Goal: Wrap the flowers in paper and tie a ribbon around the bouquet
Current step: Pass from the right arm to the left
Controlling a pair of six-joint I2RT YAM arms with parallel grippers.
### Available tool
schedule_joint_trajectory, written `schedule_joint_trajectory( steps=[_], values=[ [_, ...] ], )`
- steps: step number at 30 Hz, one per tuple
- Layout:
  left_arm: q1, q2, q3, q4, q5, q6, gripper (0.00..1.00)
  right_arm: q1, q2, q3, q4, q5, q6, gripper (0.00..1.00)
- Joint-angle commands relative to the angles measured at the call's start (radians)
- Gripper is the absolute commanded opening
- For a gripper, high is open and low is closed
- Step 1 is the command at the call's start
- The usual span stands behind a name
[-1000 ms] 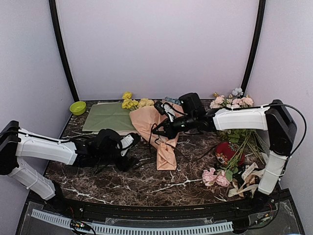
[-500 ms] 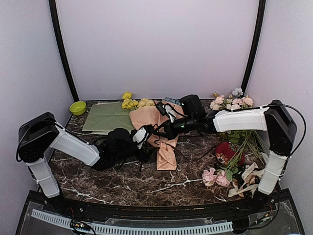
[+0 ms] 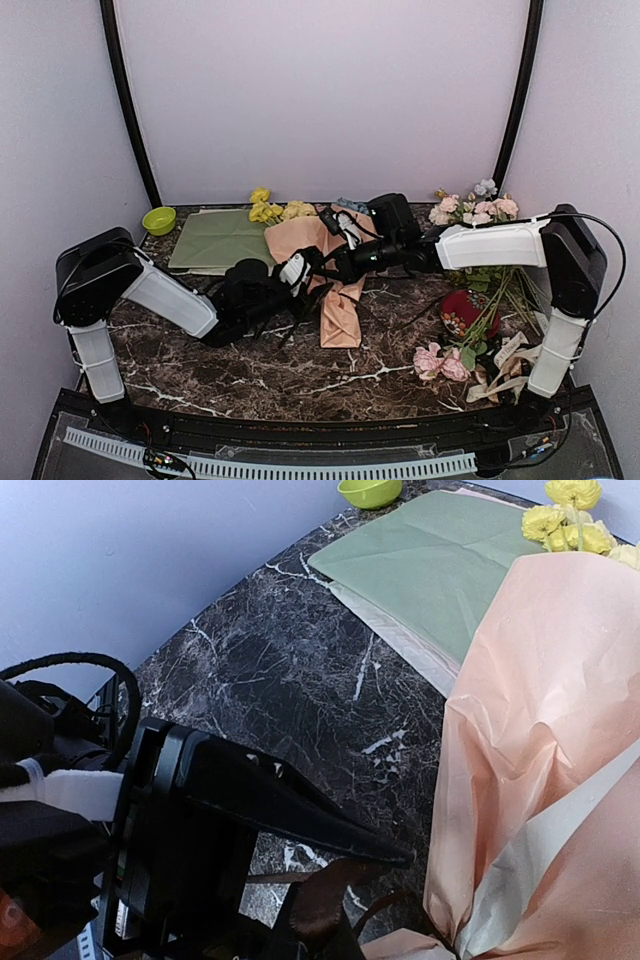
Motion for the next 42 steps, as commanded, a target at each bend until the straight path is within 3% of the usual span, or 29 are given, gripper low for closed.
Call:
schedule_joint_trajectory(
  steps=[1,4,8,13,20,27,28,30,32,35,38,42],
  values=[
    [0.01,-0.023,0.003,0.032,0.024,-0.033,0.53,0.001,-0.012,0.014,0.026,-0.002,0.003,0.0],
    [0.033,-0.01,0.013,0.025,0.013,-0.073,0.53,0.0,-0.011,0.02,0.011,-0.004,-0.005,0.0],
    [0.049,-0.015,0.012,0.017,-0.016,-0.072,0.6,0.0,-0.017,0.016,-0.007,0.003,-0.009,0.0],
    [0.064,0.014,0.033,0.0,0.018,-0.057,0.59,0.001,-0.027,0.008,-0.009,0.002,-0.007,0.0],
    [0.069,0.024,0.039,0.0,0.089,-0.054,0.4,-0.001,-0.025,0.008,-0.008,0.003,-0.005,0.0],
    [0.066,0.024,0.034,0.008,0.142,-0.082,0.01,-0.005,-0.024,0.016,-0.023,0.017,-0.004,0.0],
    [0.064,0.024,0.034,0.008,0.143,-0.087,0.0,-0.007,-0.028,0.015,-0.03,0.028,-0.003,0.01],
    [0.061,0.025,0.034,0.006,0.145,-0.093,0.0,-0.009,-0.039,0.013,-0.051,0.06,-0.004,0.09],
    [0.058,0.027,0.033,0.003,0.148,-0.092,0.0,-0.011,-0.052,0.016,-0.088,0.094,-0.011,0.23],
    [0.049,0.025,0.03,-0.001,0.138,-0.071,0.0,-0.024,-0.096,0.034,-0.228,0.165,-0.031,0.36],
    [0.04,0.018,0.025,-0.005,0.123,-0.045,0.0,-0.058,-0.18,0.011,-0.359,0.325,-0.018,0.44],
    [0.031,0.014,0.023,-0.006,0.114,-0.022,0.0,-0.135,-0.3,-0.05,-0.533,0.609,0.081,0.48]
  ],
)
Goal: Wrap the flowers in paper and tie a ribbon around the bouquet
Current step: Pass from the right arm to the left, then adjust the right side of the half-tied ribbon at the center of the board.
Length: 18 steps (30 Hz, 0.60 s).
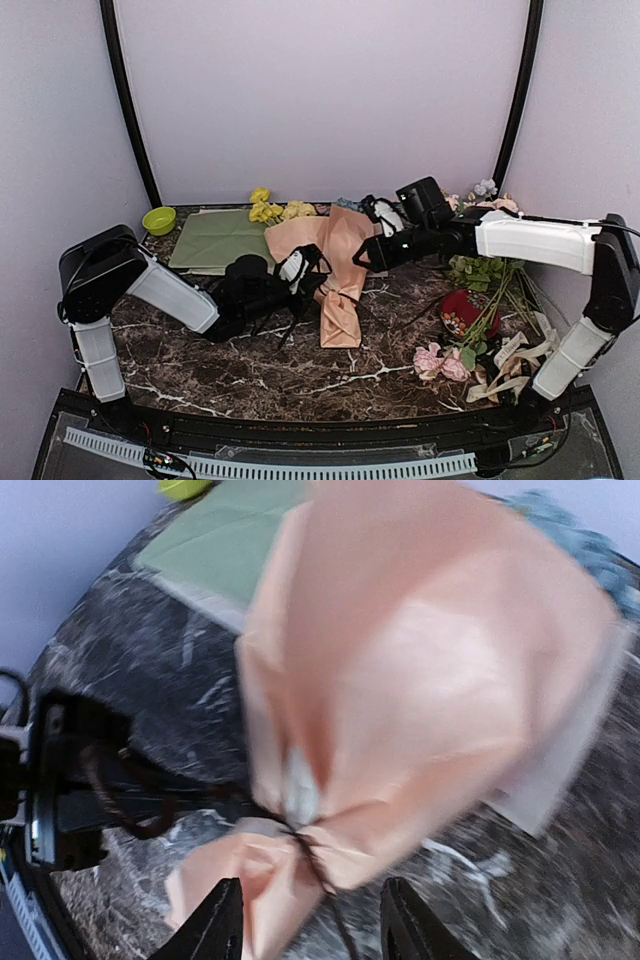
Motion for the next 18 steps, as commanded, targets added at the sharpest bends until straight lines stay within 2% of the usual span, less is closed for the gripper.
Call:
schedule_joint_trajectory(
  steps=[1,5,10,13,18],
  values=[
    [-0.017,-0.012,0.005,0.002,-0.01,0.045,0.0,-0.096,-0.128,-0.036,-0.247,0.369,0.113,0.48],
    [-0.024,-0.012,-0.003,0.013,-0.007,0.056,0.0,-0.147,-0.093,-0.036,-0.398,0.494,0.208,0.48],
    [-0.024,-0.02,-0.014,0.014,0.026,0.075,0.0,-0.084,0.037,0.025,-0.478,0.465,0.155,0.46],
    [-0.023,-0.028,-0.011,0.004,0.038,0.091,0.0,-0.08,0.093,0.037,-0.524,0.412,0.195,0.47],
    [-0.024,-0.039,-0.017,0.006,0.033,0.089,0.0,-0.079,0.129,0.01,-0.556,0.494,0.275,0.51]
  ],
)
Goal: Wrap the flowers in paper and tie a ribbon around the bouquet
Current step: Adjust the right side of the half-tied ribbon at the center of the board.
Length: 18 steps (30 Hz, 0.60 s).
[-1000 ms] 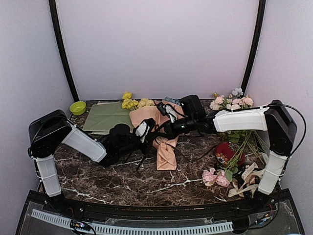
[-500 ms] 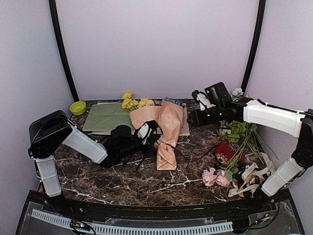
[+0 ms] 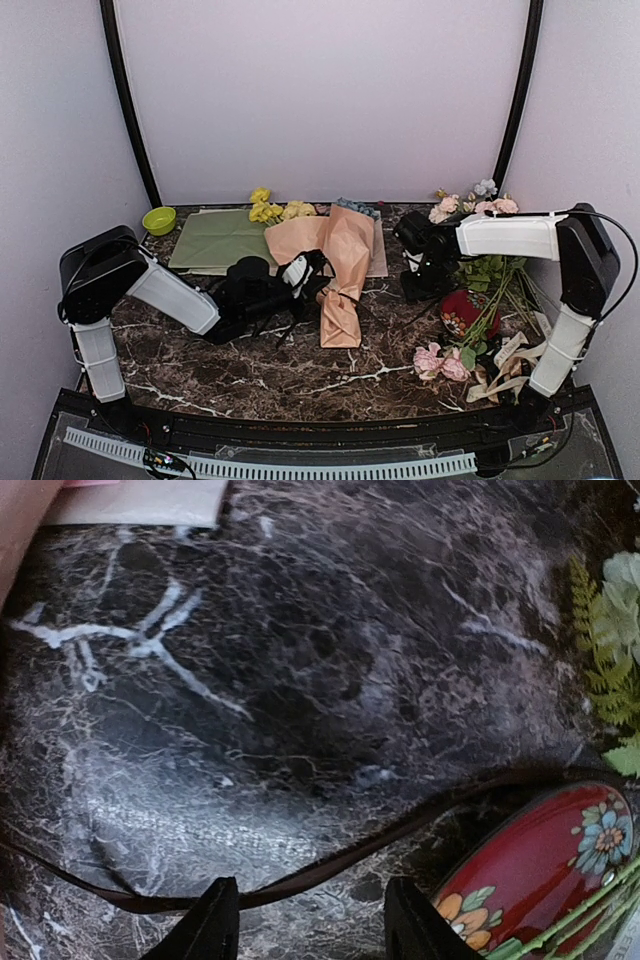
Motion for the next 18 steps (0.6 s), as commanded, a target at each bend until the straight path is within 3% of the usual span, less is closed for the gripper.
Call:
schedule_joint_trajectory(
  steps=[1,9,18],
  values=[
    [-0.006,-0.039,-0.017,0.005,0.019,0.011,0.0,-0.004,0.011,0.001,-0.058,0.075,0.084,0.52],
    [-0.006,-0.053,-0.035,0.003,0.038,0.002,0.0,-0.005,0.012,-0.151,0.088,-0.032,0.192,0.53],
    [-0.006,-0.053,-0.031,0.003,0.03,0.005,0.0,-0.042,0.102,-0.129,0.194,-0.082,0.152,0.46]
  ],
)
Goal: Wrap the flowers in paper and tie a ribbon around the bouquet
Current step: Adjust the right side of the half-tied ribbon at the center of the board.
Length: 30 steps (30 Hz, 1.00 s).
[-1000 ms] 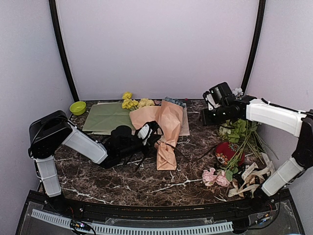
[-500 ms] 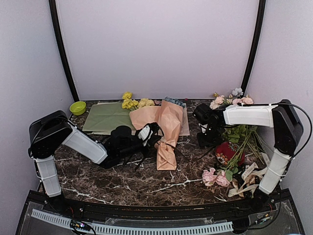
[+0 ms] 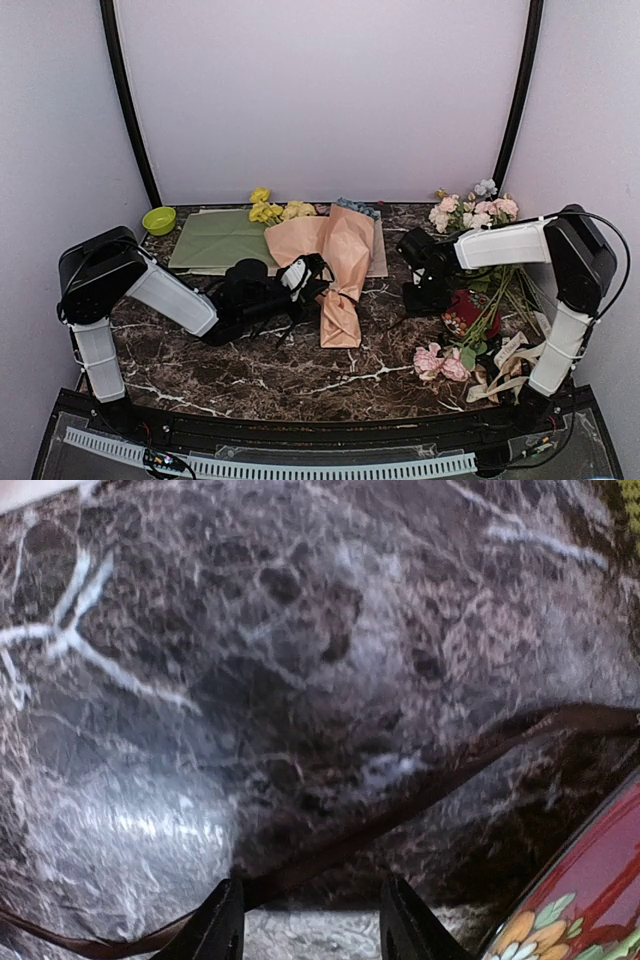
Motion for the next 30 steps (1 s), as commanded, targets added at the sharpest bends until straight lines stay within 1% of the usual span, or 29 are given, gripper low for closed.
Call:
schedule_joint_trajectory(
  steps=[1,5,8,12,16,18,21,23,25,27,28,30],
  values=[
    [-0.006,-0.047,-0.01,0.003,0.006,0.005,0.0,-0.029,0.086,0.012,0.069,-0.028,-0.029,0.45],
    [-0.006,-0.044,-0.006,0.0,0.005,0.011,0.0,-0.035,0.143,0.072,0.107,-0.038,-0.131,0.35],
    [-0.007,-0.045,-0.003,-0.005,0.002,0.011,0.0,-0.023,0.195,0.162,0.104,-0.081,-0.227,0.35],
    [-0.008,-0.048,0.0,-0.021,0.0,0.014,0.0,-0.006,0.189,0.223,0.039,-0.036,-0.295,0.36],
    [-0.008,-0.047,0.002,-0.026,-0.001,0.014,0.0,-0.049,0.083,0.195,0.004,0.033,-0.279,0.36],
    [-0.008,-0.043,0.005,-0.03,0.001,0.015,0.0,-0.079,0.027,0.178,0.002,0.027,-0.262,0.4],
    [-0.008,-0.044,0.009,-0.038,-0.001,0.013,0.0,-0.129,-0.006,0.161,0.022,-0.016,-0.238,0.47],
    [-0.008,-0.045,0.011,-0.041,0.002,0.014,0.0,-0.182,0.002,0.162,0.046,-0.049,-0.189,0.5],
    [-0.008,-0.047,0.009,-0.044,0.002,0.015,0.0,-0.226,0.021,0.169,0.088,-0.065,-0.156,0.51],
    [-0.009,-0.048,0.008,-0.046,-0.001,0.017,0.0,-0.238,0.042,0.182,0.143,-0.008,-0.148,0.51],
    [-0.009,-0.05,0.008,-0.047,-0.002,0.017,0.0,-0.239,0.057,0.197,0.145,0.031,-0.149,0.51],
    [-0.01,-0.051,0.005,-0.048,-0.004,0.018,0.0,-0.238,0.099,0.241,0.129,0.052,-0.181,0.51]
  ],
)
